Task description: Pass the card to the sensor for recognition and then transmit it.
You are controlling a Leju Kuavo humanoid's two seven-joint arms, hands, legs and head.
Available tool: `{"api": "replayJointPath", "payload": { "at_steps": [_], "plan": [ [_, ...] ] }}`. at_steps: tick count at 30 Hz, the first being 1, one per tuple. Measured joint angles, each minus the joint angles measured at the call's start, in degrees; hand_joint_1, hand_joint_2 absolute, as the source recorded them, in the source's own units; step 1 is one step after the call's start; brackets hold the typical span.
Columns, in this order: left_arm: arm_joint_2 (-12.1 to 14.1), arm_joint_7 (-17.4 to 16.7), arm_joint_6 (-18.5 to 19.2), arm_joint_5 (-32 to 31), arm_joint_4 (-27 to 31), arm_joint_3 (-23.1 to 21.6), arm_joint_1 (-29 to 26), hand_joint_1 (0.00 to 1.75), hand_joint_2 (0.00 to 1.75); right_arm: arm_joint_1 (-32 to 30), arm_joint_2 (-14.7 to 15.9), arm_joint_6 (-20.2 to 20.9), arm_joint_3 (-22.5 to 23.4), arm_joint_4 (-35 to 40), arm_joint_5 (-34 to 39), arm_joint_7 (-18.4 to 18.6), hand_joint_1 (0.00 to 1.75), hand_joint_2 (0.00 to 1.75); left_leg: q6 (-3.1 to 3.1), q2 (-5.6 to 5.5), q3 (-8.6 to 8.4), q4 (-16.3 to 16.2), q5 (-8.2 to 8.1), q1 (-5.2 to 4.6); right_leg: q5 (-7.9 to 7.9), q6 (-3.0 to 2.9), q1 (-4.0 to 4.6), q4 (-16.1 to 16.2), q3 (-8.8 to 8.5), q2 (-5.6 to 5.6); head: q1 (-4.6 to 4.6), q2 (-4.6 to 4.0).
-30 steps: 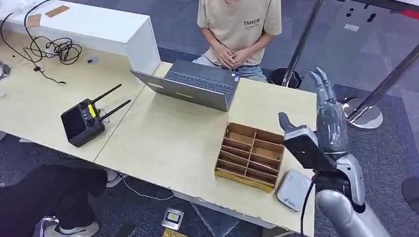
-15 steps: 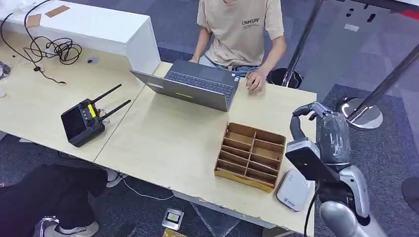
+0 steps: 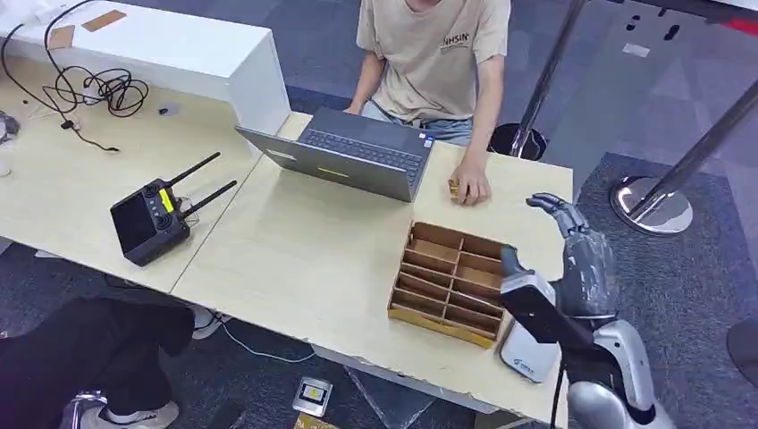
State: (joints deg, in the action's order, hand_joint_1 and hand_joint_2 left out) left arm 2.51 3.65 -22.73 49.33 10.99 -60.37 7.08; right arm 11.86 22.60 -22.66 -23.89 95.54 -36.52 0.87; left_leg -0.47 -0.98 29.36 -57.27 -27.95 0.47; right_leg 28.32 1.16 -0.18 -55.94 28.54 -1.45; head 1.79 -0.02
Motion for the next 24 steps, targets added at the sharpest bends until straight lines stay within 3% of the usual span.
{"api": "replayJointPath", "payload": {
  "at_steps": [8,14,15,19,20,24],
  "plan": [
    [0.00,0.02,-0.09,0.07,0.00,0.09,0.02,0.00,0.00,-0.98,-0.13,-0.94,-0.48,-1.60,0.63,0.00,0.09,1.75,0.00,0.00,0.00,0.00,0.00,0.00,0.00,0.00,0.00,0.00,0.00,0.00,-0.02,0.00],
    [0.00,0.02,-0.09,0.04,0.00,0.20,0.04,0.00,0.00,-1.27,-0.15,-1.14,-0.68,-2.43,0.94,0.00,0.24,1.75,0.00,0.00,-0.01,0.00,0.00,0.00,0.00,0.00,0.00,0.00,0.00,0.00,-0.02,0.00],
    [0.00,0.00,-0.09,0.04,0.00,0.20,0.06,0.00,0.00,-1.30,-0.15,-1.25,-0.77,-2.60,1.05,0.00,0.33,1.75,0.00,0.00,-0.01,0.00,0.00,0.00,0.00,0.00,0.00,0.00,0.00,0.00,-0.02,0.00],
    [0.00,0.00,-0.07,0.04,0.00,0.22,0.06,0.00,0.00,-1.52,-0.15,-1.51,-1.05,-3.10,1.36,0.00,0.37,1.75,0.00,0.00,0.00,0.00,0.00,0.00,0.00,0.00,0.00,0.00,0.00,0.00,-0.02,0.00],
    [0.00,0.00,-0.09,0.04,0.00,0.22,0.06,0.00,0.00,-1.57,-0.15,-1.60,-1.18,-3.23,1.36,-0.02,0.56,1.75,0.00,0.00,-0.01,0.00,0.00,0.00,0.00,0.00,0.00,0.00,0.00,0.00,-0.02,0.00],
    [0.00,0.00,-0.09,0.02,0.00,0.24,0.09,0.00,0.00,-1.69,-0.15,-2.06,-1.33,-3.69,1.36,-0.02,0.65,1.75,0.00,0.00,-0.01,0.00,0.00,0.00,0.00,0.00,0.00,0.00,0.00,0.00,-0.02,0.00]
  ]
}}
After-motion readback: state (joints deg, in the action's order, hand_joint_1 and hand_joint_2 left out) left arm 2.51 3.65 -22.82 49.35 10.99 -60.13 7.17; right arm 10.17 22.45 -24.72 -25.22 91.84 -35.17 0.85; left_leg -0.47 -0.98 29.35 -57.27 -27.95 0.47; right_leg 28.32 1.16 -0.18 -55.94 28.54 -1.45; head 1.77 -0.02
